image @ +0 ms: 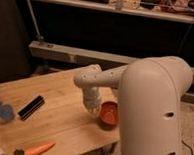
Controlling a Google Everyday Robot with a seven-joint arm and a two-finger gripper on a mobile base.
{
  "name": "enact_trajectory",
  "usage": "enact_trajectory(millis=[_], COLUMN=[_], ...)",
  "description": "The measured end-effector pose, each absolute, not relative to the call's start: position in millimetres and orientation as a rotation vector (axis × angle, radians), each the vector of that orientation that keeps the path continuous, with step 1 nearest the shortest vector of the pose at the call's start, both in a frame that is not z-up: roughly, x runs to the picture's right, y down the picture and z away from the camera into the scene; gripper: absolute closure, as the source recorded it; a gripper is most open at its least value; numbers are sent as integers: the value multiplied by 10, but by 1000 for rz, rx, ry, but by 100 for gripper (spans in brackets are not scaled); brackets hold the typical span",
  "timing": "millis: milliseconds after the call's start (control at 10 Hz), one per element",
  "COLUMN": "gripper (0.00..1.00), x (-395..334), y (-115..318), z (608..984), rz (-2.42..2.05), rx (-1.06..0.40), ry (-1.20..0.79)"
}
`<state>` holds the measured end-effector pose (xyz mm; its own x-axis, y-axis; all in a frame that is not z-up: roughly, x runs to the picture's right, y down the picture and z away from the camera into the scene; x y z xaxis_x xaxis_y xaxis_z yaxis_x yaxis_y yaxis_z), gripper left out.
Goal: Push the ceramic bowl across the table
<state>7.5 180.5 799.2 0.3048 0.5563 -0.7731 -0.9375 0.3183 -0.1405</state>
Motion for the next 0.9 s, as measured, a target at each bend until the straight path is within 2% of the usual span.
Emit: enact_trajectory(millis=[600,900], gripper=[100,100], x=[466,897], y=[1797,1631], z=[8066,8022], rz=[1130,1175], rx=[-623,-550], ry=[758,824])
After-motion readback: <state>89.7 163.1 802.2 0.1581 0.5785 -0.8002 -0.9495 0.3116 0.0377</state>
